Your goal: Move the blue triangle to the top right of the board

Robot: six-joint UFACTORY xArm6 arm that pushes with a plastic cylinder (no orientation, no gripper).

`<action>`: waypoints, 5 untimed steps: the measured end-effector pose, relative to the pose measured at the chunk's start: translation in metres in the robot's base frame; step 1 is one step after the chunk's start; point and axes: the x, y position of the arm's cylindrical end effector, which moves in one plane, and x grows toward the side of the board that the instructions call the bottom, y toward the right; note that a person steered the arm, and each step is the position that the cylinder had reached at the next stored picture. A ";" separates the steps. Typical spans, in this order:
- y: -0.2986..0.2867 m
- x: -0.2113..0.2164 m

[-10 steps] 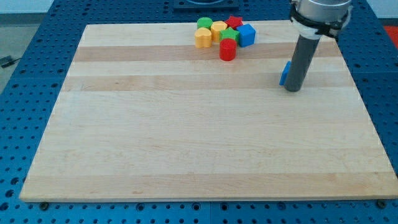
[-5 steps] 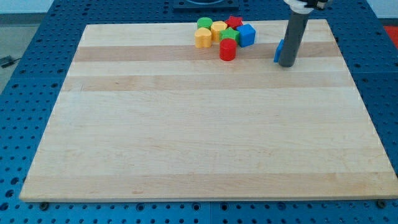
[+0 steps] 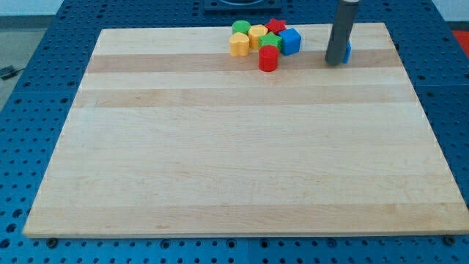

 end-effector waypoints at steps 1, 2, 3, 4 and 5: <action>0.013 -0.013; 0.020 -0.014; 0.035 -0.018; 0.052 -0.033; 0.056 -0.047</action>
